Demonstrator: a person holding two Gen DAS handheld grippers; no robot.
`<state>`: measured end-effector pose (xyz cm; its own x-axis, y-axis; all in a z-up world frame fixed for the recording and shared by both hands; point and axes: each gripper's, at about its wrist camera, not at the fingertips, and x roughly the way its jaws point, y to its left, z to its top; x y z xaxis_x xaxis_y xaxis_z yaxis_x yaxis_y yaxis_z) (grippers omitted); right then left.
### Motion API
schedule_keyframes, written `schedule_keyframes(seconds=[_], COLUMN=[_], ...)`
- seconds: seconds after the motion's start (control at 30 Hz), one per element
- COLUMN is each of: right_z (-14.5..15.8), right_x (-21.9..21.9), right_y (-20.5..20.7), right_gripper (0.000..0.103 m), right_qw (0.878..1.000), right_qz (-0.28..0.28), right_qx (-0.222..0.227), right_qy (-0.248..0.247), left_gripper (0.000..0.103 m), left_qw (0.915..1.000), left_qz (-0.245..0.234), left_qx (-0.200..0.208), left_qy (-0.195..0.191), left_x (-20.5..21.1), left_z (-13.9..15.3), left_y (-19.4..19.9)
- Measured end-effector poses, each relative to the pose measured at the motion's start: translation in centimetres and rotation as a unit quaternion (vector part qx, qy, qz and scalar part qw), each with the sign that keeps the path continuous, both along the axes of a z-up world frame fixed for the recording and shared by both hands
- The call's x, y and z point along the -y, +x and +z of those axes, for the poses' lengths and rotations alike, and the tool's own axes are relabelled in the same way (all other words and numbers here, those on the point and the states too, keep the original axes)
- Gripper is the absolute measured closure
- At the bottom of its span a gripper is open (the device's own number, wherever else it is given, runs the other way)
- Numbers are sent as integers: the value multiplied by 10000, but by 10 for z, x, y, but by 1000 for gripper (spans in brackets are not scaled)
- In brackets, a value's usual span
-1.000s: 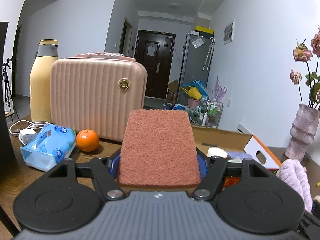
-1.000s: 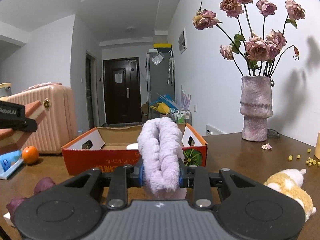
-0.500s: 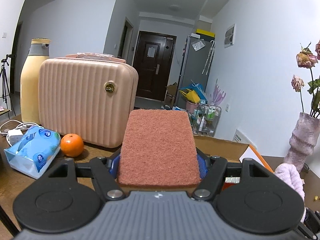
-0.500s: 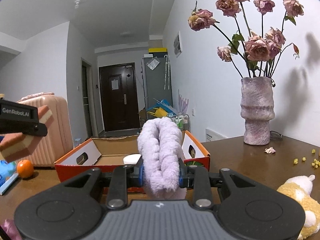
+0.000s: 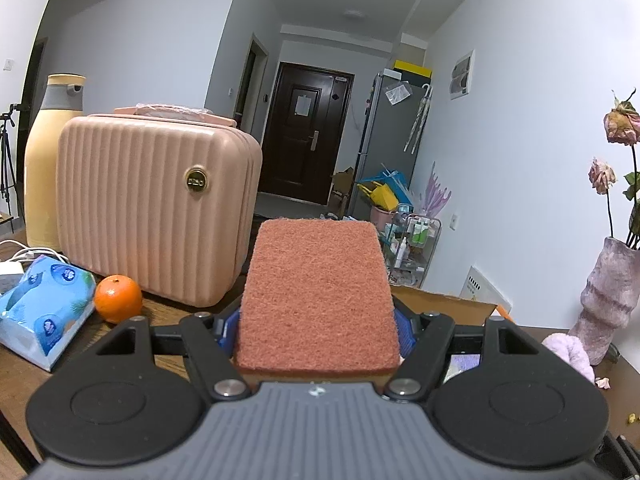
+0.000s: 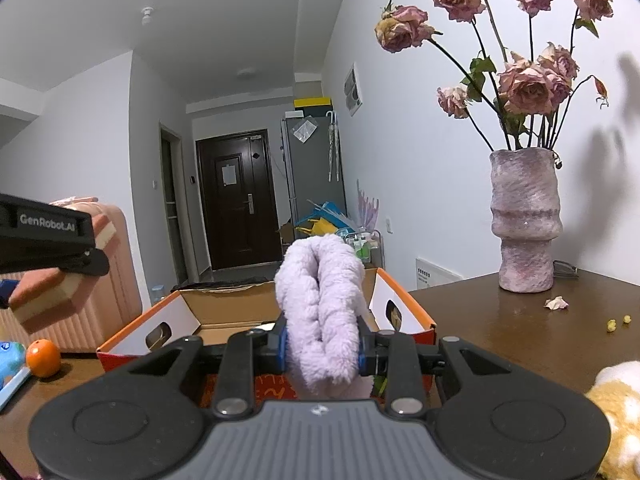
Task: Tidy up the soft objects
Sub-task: 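Carry the scouring pad and headband in both tools toward the cardboard box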
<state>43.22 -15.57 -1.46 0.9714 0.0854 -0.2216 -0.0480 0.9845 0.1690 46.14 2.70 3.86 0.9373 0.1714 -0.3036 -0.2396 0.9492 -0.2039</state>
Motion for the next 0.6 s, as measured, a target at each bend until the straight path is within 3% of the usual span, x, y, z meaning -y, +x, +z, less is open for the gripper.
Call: schedule_keyframes(seconds=[0.6], right_z=[0], right_x=[-6], right_y=[45], right_gripper=[74], right_qw=[9999], right_qz=[28], right_qx=[89], right_qy=[125], left_gripper=[32], left_qw=[9999], left_qz=[-77], left_qx=[40], left_qy=[61], left_x=[5], left_z=[0], left_y=[45])
